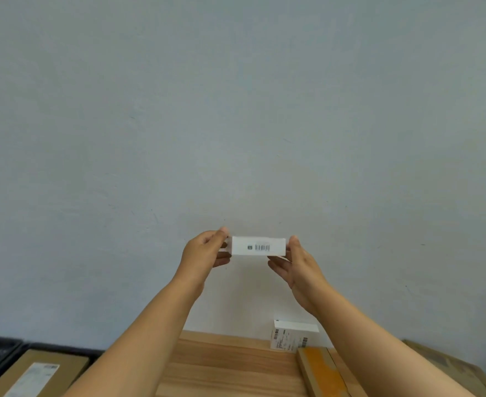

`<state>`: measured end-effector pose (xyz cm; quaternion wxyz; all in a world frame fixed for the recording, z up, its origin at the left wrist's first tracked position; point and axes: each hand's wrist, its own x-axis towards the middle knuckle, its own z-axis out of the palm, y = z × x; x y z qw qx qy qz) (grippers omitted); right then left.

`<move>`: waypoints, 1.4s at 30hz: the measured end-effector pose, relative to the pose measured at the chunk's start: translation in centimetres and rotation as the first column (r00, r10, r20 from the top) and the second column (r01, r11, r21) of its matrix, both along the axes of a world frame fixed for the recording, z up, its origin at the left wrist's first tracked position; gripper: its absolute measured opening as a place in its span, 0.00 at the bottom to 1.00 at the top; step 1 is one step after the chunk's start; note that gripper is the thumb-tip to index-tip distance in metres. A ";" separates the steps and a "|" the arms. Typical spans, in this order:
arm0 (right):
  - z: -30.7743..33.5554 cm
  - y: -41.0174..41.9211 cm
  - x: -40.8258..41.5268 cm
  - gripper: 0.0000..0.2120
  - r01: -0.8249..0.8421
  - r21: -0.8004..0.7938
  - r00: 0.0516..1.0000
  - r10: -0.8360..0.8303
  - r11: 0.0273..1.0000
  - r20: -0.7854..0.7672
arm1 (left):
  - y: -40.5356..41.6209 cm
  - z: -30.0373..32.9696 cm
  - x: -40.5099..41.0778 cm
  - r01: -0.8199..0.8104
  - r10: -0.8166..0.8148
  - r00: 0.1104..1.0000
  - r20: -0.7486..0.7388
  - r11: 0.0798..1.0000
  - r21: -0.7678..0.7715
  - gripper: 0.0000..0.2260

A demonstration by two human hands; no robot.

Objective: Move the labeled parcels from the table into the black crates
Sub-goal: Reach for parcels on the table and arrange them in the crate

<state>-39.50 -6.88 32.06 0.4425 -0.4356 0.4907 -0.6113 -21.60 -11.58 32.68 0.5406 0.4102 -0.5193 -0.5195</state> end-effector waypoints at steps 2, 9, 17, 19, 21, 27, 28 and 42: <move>-0.1 0.0 0.2 0.20 -0.025 0.014 1.000 0.025 1.000 -0.012 | -0.1 -0.1 0.1 0.020 -0.020 0.999 -0.039 1.000 -0.002 0.08; -0.5 0.0 0.3 0.13 -0.043 0.073 0.985 0.055 0.996 -0.164 | -0.4 -0.6 0.4 -0.019 0.022 0.999 0.031 0.996 -0.092 0.15; -0.4 -0.3 0.5 0.23 -0.034 -0.024 0.983 0.029 0.999 -0.183 | -0.5 -0.8 0.2 -0.002 0.011 0.999 0.047 0.983 -0.184 0.21; -0.5 -0.6 0.7 0.23 -0.022 -0.034 0.981 0.015 0.999 -0.193 | -0.6 -0.7 0.3 -0.003 0.013 0.999 0.049 0.979 -0.206 0.22; -0.7 -0.9 1.0 0.22 -0.009 -0.038 0.980 0.002 0.999 -0.199 | -0.6 -0.8 0.6 -0.014 0.024 0.999 0.040 0.974 -0.224 0.23; -1.7 -1.6 3.4 0.17 0.014 -0.026 0.984 -0.019 1.000 -0.179 | -0.5 -1.4 3.1 -0.030 0.037 0.999 0.023 0.973 -0.229 0.22; -2.0 -1.7 4.0 0.16 0.022 -0.018 0.984 -0.025 1.000 -0.174 | -0.5 -1.7 3.8 -0.032 0.038 0.999 0.023 0.975 -0.220 0.22; -7.8 1.4 12.3 0.13 0.050 0.128 0.988 -0.031 0.990 -0.150 | 2.3 -7.0 12.2 0.030 -0.015 0.995 0.098 0.987 -0.158 0.22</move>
